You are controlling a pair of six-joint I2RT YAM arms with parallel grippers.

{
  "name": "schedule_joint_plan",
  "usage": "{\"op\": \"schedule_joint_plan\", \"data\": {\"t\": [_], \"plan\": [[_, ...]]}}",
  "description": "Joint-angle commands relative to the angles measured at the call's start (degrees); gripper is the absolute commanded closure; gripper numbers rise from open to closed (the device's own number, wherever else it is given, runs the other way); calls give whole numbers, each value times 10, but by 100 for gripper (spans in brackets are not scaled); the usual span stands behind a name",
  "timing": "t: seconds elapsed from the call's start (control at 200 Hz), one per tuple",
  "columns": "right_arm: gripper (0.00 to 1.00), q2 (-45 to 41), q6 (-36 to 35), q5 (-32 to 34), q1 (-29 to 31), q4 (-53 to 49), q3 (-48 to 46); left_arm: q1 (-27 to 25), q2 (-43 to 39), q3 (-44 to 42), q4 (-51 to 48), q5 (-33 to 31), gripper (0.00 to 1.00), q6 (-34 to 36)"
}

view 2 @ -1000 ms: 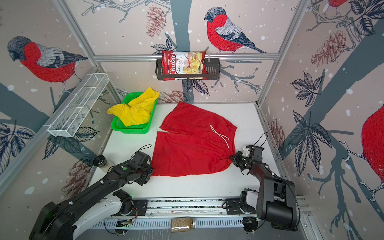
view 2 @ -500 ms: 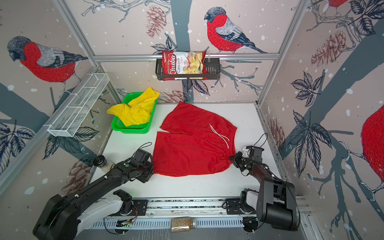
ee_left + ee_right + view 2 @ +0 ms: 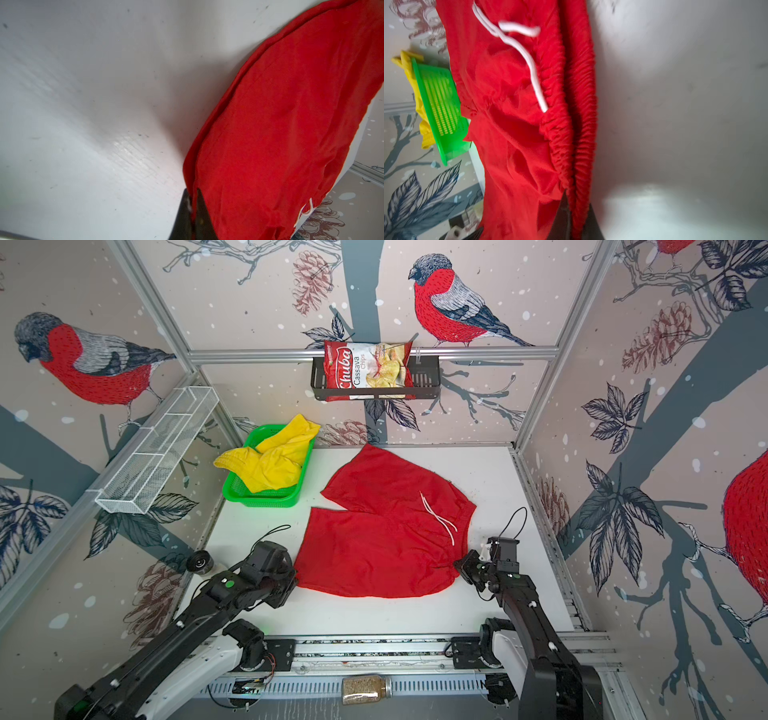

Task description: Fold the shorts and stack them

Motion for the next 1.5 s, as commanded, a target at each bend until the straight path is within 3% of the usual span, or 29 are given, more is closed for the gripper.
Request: {"op": "schedule_joint_plan", "data": {"t": [0.0,0.33,0.725,0.931,1.201,1.496], "plan": [[94,-22,4,54,-3,-74,40,2,12,38,-39,-58,100,74],[93,61,-103,23,-76,-217,209,3,158,265,-24,-200,100,309],[94,189,-186,6,-109,-306,382,2,331,473,122,-301,100,577],[94,230,-202,3,-118,-320,437,1,388,542,174,-287,100,628],[93,294,-220,1,-131,-327,476,2,435,553,256,-294,100,676],[93,340,-227,9,-131,-329,501,2,493,587,272,-293,100,695]]}}
